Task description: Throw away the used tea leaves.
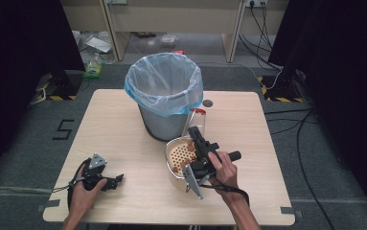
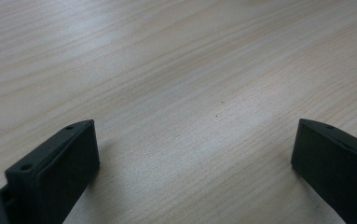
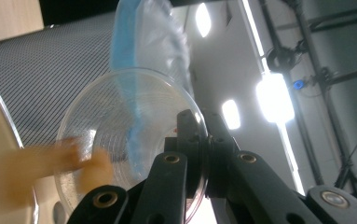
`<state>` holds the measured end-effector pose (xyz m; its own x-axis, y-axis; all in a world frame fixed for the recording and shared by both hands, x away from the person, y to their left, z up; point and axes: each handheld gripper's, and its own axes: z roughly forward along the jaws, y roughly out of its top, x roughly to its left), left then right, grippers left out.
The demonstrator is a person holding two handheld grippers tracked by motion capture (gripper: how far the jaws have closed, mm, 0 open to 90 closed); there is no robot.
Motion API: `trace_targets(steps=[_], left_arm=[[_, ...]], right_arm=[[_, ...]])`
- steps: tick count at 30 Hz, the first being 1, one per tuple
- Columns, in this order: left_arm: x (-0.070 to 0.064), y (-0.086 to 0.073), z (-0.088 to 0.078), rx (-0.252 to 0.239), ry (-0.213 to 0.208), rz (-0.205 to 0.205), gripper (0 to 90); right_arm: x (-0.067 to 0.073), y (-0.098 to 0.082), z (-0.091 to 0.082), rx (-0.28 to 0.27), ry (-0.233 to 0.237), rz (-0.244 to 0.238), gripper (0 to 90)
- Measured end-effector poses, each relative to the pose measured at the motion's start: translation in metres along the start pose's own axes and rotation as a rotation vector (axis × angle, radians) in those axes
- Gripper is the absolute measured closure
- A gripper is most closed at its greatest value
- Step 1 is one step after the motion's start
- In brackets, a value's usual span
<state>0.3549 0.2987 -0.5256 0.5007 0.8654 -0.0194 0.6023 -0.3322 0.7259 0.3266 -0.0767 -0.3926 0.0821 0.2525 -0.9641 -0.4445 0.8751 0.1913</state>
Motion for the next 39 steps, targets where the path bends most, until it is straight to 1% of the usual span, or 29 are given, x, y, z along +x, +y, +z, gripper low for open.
trace_targets(steps=[1,2,3,4,5,7,8,9,11,12,14,15,17,19,21,23,28,30,32,34,37,39], left_arm=[[0.000,0.000,0.000,0.000,0.000,0.000,0.0],[0.000,0.000,0.000,0.000,0.000,0.000,0.0],[0.000,0.000,0.000,0.000,0.000,0.000,0.0],[0.000,0.000,0.000,0.000,0.000,0.000,0.0],[0.000,0.000,0.000,0.000,0.000,0.000,0.0],[0.000,0.000,0.000,0.000,0.000,0.001,0.0],[0.000,0.000,0.000,0.000,0.000,0.001,0.0],[0.000,0.000,0.000,0.000,0.000,0.001,0.0],[0.000,0.000,0.000,0.000,0.000,0.000,0.0],[0.000,0.000,0.000,0.000,0.000,0.000,0.0],[0.000,0.000,0.000,0.000,0.000,0.000,0.0],[0.000,0.000,0.000,0.000,0.000,0.000,0.0],[0.000,0.000,0.000,0.000,0.000,0.000,0.0],[0.000,0.000,0.000,0.000,0.000,0.000,0.0],[0.000,0.000,0.000,0.000,0.000,0.000,0.0],[0.000,0.000,0.000,0.000,0.000,0.000,0.0],[0.000,0.000,0.000,0.000,0.000,-0.001,0.0],[0.000,0.000,0.000,-0.001,-0.002,-0.003,0.0],[0.000,0.000,0.000,-0.001,-0.002,-0.003,0.0],[0.000,0.000,0.000,-0.001,-0.002,-0.003,0.0],[0.000,0.000,0.000,-0.001,-0.002,-0.003,0.0],[0.000,0.000,0.000,0.000,-0.002,-0.003,0.0]], right_arm=[[0.000,-0.001,0.001,0.001,0.005,-0.009,87.7],[0.004,-0.003,0.003,0.028,0.021,0.011,87.7],[0.005,-0.003,0.003,0.028,0.029,-0.005,87.8],[0.006,-0.003,0.003,0.016,0.026,-0.012,87.7],[0.004,-0.002,0.003,0.025,0.032,0.002,87.8],[0.001,-0.003,0.004,0.025,0.025,0.030,87.7],[-0.002,-0.005,0.005,0.034,0.037,0.073,87.7],[-0.005,-0.009,0.006,0.051,0.049,0.131,87.6],[-0.010,-0.019,0.010,0.096,0.102,0.241,87.4],[-0.012,-0.024,0.011,0.108,0.111,0.283,87.4],[-0.014,-0.033,0.013,0.141,0.144,0.364,87.2],[-0.015,-0.037,0.013,0.150,0.142,0.392,87.2],[-0.016,-0.043,0.015,0.164,0.160,0.447,87.2],[-0.018,-0.049,0.017,0.175,0.167,0.492,87.2],[-0.019,-0.054,0.020,0.186,0.179,0.555,87.2],[-0.020,-0.058,0.022,0.197,0.190,0.589,87.2],[-0.022,-0.070,0.029,0.217,0.206,0.696,87.2],[-0.022,-0.075,0.031,0.229,0.212,0.732,87.2],[-0.022,-0.079,0.034,0.236,0.215,0.752,87.2],[-0.022,-0.083,0.035,0.242,0.220,0.785,87.2],[-0.023,-0.087,0.036,0.255,0.222,0.811,87.1],[-0.024,-0.089,0.035,0.260,0.218,0.817,87.1]])
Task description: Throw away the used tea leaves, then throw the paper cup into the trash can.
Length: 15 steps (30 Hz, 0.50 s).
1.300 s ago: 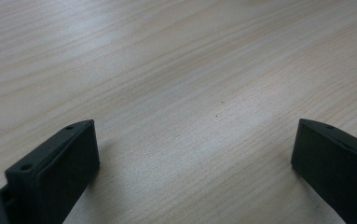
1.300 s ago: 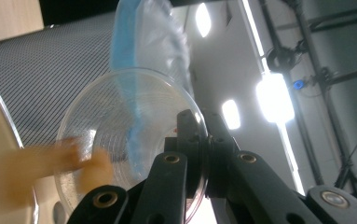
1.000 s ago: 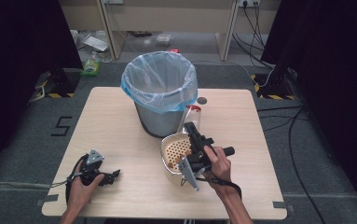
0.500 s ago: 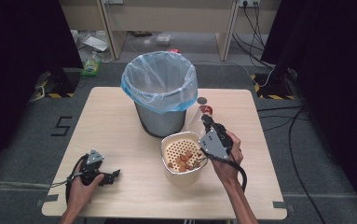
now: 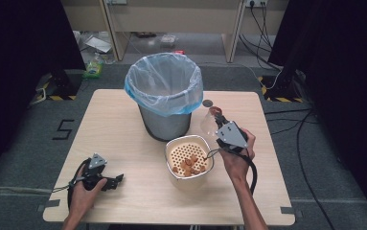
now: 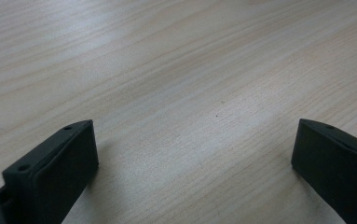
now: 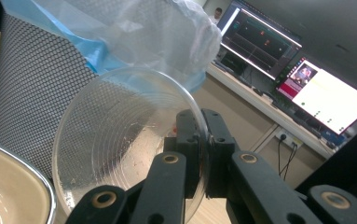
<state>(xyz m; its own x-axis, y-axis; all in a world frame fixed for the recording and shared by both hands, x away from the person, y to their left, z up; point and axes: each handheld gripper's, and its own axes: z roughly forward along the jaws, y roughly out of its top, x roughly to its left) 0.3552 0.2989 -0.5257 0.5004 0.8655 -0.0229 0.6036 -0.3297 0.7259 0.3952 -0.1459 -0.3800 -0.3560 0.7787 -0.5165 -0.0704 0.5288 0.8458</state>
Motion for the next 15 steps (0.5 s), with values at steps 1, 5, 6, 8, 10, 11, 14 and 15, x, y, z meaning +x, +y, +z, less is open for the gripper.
trace_targets(steps=[1,5,6,8,10,11,14,15], left_arm=[[0.000,0.000,0.000,-0.001,0.000,0.000,0.0],[0.000,0.000,0.000,0.000,0.000,0.000,0.0],[0.000,0.000,0.000,0.000,0.000,0.000,0.0],[0.000,0.000,0.000,0.000,0.000,0.000,0.0],[0.000,0.000,0.000,0.000,0.000,0.000,0.0],[0.000,0.000,0.000,-0.001,0.000,0.000,0.0],[0.000,0.000,0.000,0.000,0.000,0.000,0.0],[0.000,0.000,0.000,0.000,0.000,0.000,0.0]], right_arm=[[-0.001,0.000,0.000,0.003,-0.002,0.003,87.1],[-0.006,0.002,-0.002,-0.001,-0.011,0.018,87.0],[-0.006,0.003,-0.001,-0.002,-0.011,0.020,87.0],[-0.009,0.004,0.000,-0.004,-0.014,0.026,87.0],[-0.012,0.006,0.001,-0.006,-0.018,0.041,86.9],[-0.014,0.008,0.002,-0.005,-0.018,0.046,86.9],[-0.024,0.015,0.005,-0.001,-0.028,0.043,86.9],[-0.028,0.020,0.006,-0.004,-0.030,0.050,86.9]])
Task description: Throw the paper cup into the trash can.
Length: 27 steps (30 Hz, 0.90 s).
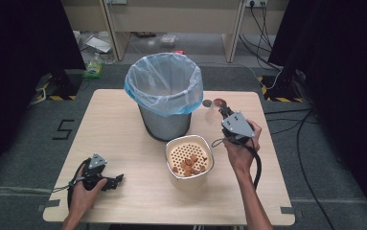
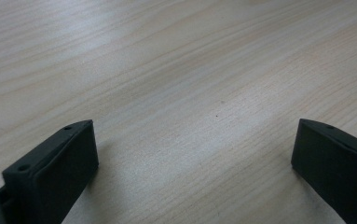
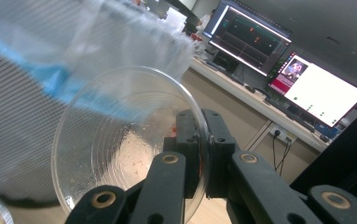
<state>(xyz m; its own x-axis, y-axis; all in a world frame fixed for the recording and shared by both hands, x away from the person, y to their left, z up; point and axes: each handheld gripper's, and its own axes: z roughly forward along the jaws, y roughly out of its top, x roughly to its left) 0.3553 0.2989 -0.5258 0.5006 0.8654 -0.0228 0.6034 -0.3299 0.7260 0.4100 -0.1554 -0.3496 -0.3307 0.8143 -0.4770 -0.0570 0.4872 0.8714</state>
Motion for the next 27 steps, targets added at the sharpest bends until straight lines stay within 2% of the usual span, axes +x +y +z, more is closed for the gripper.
trace_targets(steps=[5,10,16,21,23,27], left_arm=[[0.000,0.000,0.000,0.000,0.001,0.000,0.0],[0.000,0.000,0.000,0.000,0.001,-0.001,0.0],[0.000,0.000,0.000,-0.002,0.001,-0.002,0.0],[0.000,0.000,0.000,-0.001,0.000,-0.001,0.0],[0.000,0.000,0.000,-0.002,0.000,-0.001,0.0],[0.000,0.000,0.000,-0.001,0.000,-0.001,0.0]], right_arm=[[-0.017,0.020,0.008,0.001,-0.020,-0.007,86.9],[-0.035,0.041,0.017,-0.001,-0.029,0.011,86.9],[-0.052,0.074,0.028,-0.017,-0.018,0.033,86.8],[-0.050,0.101,0.042,-0.018,0.010,0.024,86.7],[-0.046,0.111,0.049,-0.029,0.034,0.037,86.7],[-0.031,0.129,0.065,-0.034,0.058,0.015,86.6]])
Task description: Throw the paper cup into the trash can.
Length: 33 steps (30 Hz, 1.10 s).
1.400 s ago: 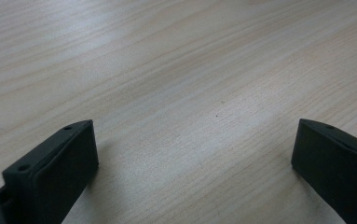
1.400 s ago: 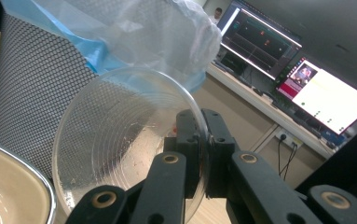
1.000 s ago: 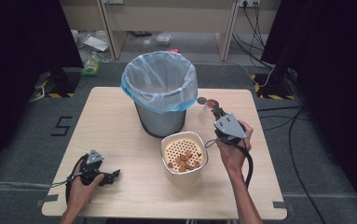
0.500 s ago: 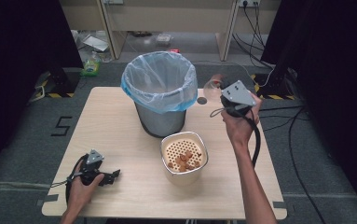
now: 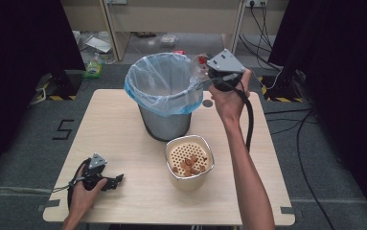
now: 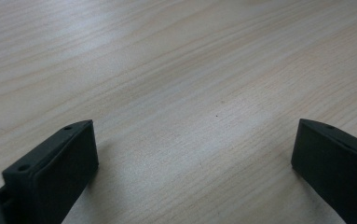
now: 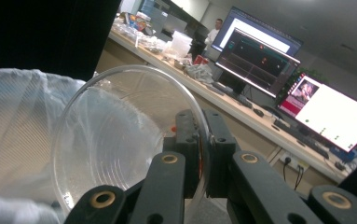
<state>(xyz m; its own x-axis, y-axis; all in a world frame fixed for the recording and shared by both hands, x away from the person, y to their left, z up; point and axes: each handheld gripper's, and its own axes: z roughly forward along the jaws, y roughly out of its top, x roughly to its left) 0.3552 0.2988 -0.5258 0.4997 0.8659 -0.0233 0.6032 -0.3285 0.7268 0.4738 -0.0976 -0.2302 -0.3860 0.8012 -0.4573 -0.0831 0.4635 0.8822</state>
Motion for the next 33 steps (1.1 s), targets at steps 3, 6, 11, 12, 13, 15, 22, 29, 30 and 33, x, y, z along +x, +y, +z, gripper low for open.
trace_targets(steps=[3,6,11,12,13,15,22,29,30,33], left_arm=[[0.000,0.000,0.000,0.001,0.000,0.000,0.0],[0.000,0.000,0.000,0.000,0.000,0.000,0.0],[0.000,0.000,0.000,0.000,0.000,-0.001,0.0],[0.000,0.000,0.000,0.000,0.000,0.000,0.0],[0.000,0.000,0.000,0.000,0.000,-0.001,0.0],[0.000,0.000,0.000,0.000,0.000,0.000,0.0],[0.000,0.000,0.000,0.000,0.000,0.000,0.0],[0.000,0.000,0.000,0.001,0.000,0.001,0.0],[0.000,0.000,0.000,0.001,0.000,0.001,0.0],[0.000,0.000,0.000,0.000,0.000,0.000,0.0]], right_arm=[[0.014,0.008,0.014,-0.006,0.041,0.011,86.6],[0.029,0.013,0.029,0.008,0.075,0.005,86.4],[0.050,0.015,0.051,0.042,0.123,-0.004,85.1],[0.052,0.015,0.054,0.048,0.129,-0.006,84.4],[0.055,0.014,0.059,0.066,0.142,-0.003,82.2],[0.058,0.012,0.063,0.085,0.149,-0.006,76.6],[0.048,0.007,0.059,0.105,0.153,0.080,56.2],[0.013,-0.009,0.027,0.145,0.126,0.137,50.3],[0.007,-0.013,0.021,0.147,0.123,0.147,49.4],[-0.005,-0.027,0.008,0.174,0.120,0.169,46.5]])
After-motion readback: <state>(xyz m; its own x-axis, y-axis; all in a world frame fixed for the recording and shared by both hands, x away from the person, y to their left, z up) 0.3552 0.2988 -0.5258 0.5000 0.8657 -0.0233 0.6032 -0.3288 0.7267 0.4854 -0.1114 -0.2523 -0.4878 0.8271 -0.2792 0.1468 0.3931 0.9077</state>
